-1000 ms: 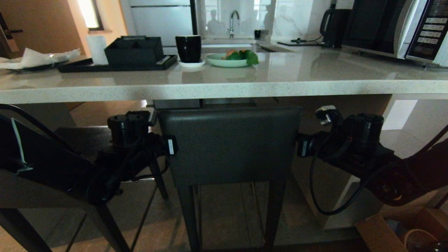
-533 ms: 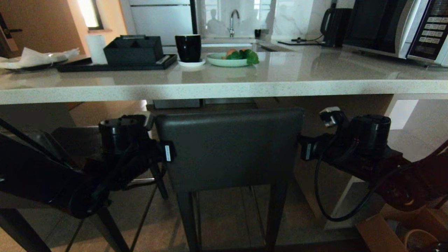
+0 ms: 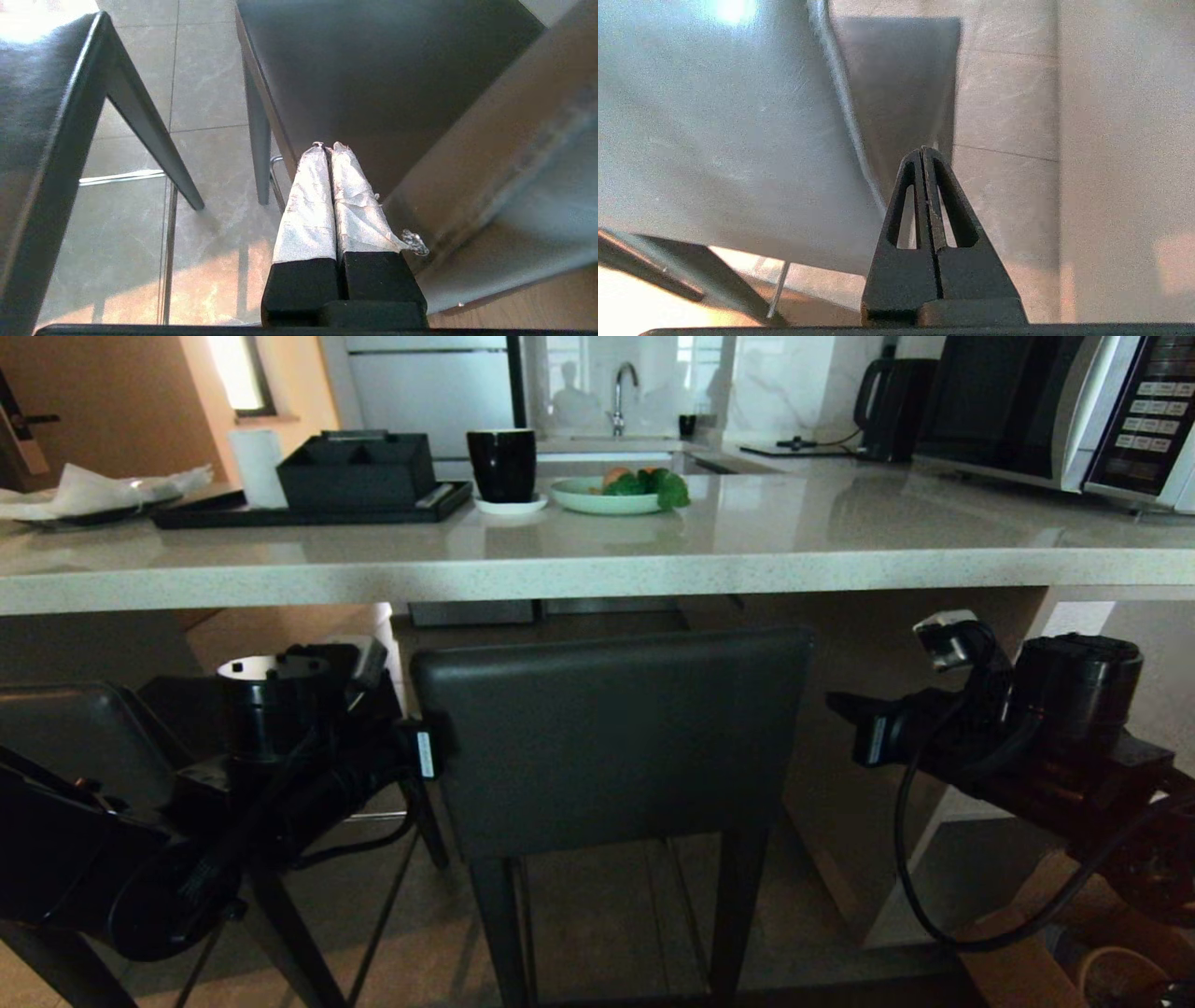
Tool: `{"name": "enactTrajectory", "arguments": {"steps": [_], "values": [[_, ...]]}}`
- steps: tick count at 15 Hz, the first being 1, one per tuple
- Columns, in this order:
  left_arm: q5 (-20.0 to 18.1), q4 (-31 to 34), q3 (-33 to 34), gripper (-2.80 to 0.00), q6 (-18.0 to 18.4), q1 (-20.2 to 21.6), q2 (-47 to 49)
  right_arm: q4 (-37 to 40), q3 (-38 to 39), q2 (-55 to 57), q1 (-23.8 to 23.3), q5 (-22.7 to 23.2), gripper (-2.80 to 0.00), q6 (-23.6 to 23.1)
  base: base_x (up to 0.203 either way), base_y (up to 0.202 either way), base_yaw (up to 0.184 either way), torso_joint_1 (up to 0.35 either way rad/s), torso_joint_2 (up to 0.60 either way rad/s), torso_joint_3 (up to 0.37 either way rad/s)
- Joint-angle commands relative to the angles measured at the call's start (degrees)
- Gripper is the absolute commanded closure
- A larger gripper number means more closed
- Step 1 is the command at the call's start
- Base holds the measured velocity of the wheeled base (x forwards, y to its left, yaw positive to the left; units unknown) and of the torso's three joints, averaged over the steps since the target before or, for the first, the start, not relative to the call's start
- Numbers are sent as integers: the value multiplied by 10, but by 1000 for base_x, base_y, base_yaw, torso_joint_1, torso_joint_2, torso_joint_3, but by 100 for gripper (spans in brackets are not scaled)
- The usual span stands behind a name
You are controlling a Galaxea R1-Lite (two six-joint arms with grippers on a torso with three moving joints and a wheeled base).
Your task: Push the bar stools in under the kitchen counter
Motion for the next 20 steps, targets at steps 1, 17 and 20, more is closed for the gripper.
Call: {"name": "enactTrajectory", "arguments": {"steps": [1,17,20], "values": [[2,-4,15,0,-1,5,-21,8,7,-40,-1,0,0,1,0,0,0,0,0,0],[-21,475,66,0,-1,145,-716,527,63,-684,-66,-74,0,-2,0,0,0,0,0,0],[-59,522,52,0,44,158,-809,664,6,-796,-84,-115,0,-63,0,0,0,0,0,0]]}}
